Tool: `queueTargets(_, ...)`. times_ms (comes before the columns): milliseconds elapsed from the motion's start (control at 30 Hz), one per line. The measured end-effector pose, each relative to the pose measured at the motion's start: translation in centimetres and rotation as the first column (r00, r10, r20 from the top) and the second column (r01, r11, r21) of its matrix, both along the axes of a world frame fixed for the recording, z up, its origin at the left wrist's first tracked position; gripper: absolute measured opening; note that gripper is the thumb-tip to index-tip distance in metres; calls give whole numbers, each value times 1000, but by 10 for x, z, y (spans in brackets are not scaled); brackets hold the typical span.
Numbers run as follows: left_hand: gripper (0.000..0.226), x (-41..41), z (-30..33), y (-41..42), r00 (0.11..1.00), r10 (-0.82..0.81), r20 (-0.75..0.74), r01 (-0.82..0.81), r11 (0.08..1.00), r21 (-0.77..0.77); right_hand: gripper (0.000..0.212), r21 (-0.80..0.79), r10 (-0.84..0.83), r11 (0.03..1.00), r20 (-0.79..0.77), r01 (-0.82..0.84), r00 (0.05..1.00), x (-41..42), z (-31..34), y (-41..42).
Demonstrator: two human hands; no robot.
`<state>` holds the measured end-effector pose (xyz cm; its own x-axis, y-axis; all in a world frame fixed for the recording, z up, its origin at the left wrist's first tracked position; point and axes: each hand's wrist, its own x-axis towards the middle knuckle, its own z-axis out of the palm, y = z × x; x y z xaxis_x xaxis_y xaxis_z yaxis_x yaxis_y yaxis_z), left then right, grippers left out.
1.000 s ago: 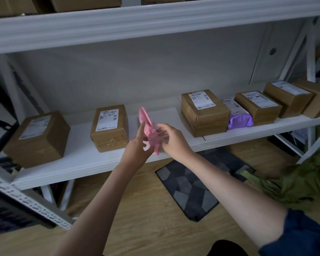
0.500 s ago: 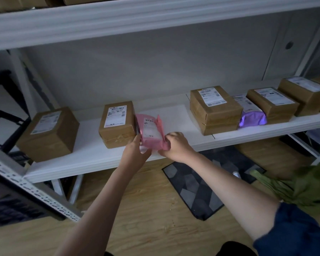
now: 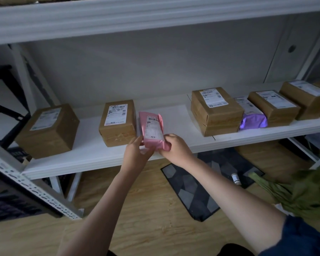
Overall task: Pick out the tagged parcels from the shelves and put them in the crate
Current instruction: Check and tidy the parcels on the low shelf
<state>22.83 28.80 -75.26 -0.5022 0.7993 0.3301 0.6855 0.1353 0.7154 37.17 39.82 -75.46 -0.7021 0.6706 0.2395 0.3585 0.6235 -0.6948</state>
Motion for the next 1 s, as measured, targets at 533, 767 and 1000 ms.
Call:
queueTargets(533, 45, 37, 42, -16, 998, 47, -47, -35, 969, 245, 55, 319, -32, 943, -200, 96, 979, 31, 37, -17)
queueTargets(767, 49, 31, 28, -14, 997, 23, 79, -36, 986, 163, 52, 284, -55, 954, -149, 96, 987, 25, 20, -17)
queueTargets(1000, 57, 2, 10, -7, 992, 30, 125, -33, 999, 21, 24, 300, -111, 949, 14, 101, 994, 1, -4, -10)
